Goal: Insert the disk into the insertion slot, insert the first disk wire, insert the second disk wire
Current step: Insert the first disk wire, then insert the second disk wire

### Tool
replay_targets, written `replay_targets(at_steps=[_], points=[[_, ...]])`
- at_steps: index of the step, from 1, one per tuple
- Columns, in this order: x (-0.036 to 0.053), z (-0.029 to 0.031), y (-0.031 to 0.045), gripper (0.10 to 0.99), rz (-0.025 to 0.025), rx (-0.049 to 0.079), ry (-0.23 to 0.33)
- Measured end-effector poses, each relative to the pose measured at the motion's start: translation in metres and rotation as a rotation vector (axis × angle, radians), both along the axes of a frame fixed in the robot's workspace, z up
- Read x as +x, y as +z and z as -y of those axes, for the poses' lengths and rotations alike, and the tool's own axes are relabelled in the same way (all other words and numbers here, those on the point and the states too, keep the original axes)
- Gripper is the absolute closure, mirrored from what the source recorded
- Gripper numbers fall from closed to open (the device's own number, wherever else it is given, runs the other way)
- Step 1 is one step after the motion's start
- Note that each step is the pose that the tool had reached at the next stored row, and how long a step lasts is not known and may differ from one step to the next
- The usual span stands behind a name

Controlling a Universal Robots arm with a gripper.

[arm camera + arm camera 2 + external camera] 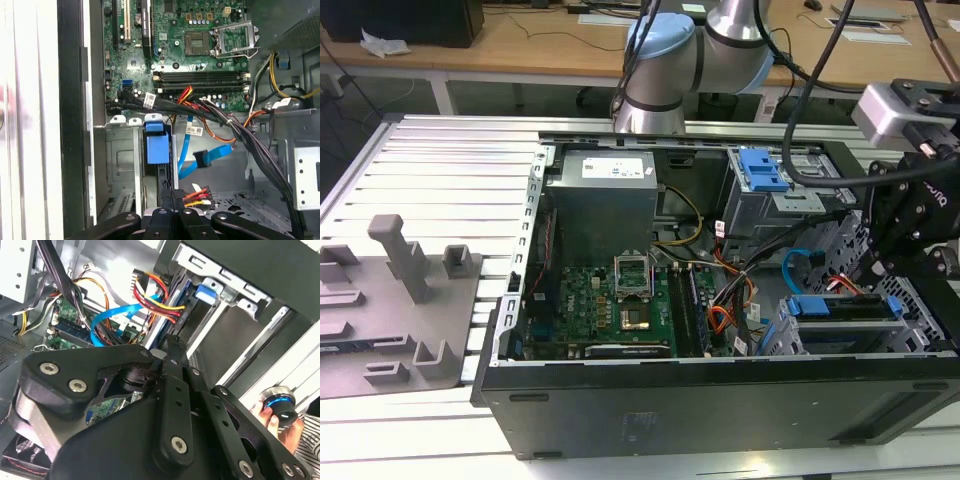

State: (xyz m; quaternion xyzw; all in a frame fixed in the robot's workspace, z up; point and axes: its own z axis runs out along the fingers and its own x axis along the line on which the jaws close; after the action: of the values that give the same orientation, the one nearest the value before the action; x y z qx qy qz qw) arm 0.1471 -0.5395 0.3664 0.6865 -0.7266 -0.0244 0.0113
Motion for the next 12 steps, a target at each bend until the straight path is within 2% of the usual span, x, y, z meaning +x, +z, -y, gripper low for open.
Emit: replay_targets(at_steps=[2,12], points=[[-0.0035,0.0001,-0.0001,0.98,0.0,0.0,0.0],[-0.0037,0.0,0.0,0.98,0.0,0.0,0.0]])
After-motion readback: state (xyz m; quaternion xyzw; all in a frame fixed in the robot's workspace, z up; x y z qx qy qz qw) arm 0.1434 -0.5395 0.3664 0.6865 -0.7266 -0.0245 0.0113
